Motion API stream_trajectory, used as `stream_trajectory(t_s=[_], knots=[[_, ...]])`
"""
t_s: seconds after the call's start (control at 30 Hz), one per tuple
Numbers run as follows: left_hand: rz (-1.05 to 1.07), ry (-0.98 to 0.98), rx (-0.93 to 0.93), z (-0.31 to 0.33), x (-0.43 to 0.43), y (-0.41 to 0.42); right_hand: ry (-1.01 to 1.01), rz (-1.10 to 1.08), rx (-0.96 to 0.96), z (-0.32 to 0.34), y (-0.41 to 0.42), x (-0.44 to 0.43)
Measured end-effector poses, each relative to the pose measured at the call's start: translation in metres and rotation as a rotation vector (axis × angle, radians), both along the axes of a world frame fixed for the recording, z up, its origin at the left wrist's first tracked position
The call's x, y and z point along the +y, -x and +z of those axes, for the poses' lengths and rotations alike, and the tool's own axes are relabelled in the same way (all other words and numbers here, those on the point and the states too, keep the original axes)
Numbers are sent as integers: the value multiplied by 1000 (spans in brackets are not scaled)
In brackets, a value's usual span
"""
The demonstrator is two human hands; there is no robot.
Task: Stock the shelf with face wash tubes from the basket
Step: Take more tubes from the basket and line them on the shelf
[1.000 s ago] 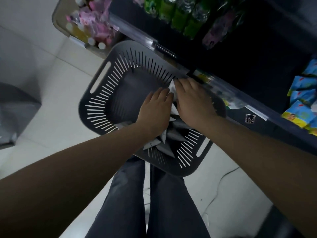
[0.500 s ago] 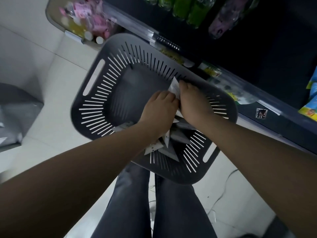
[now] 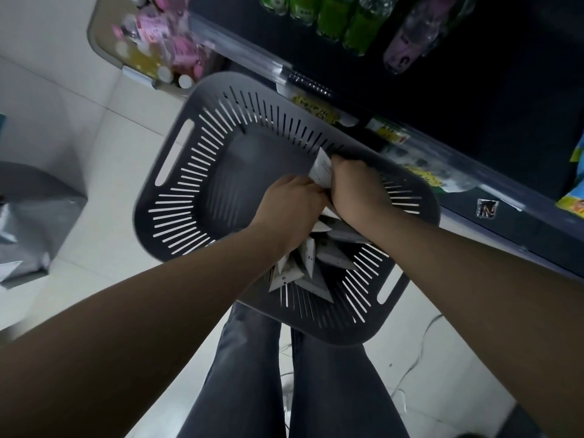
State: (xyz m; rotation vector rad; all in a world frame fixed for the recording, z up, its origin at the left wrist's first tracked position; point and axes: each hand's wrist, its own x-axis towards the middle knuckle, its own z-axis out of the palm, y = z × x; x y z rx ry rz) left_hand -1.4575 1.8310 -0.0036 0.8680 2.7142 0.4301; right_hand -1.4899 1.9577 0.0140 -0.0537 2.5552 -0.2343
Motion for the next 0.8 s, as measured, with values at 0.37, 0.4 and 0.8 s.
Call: stream_trajectory(t_s=[0.37, 0.4, 0.8], knots=[[21, 48, -16, 19, -10, 4, 52, -25, 24, 24, -3, 2], [24, 42, -16, 21, -11, 6, 55, -35, 31, 27, -3, 2], [-42, 0, 104, 84, -26, 23, 105, -77, 138, 81, -3, 0]])
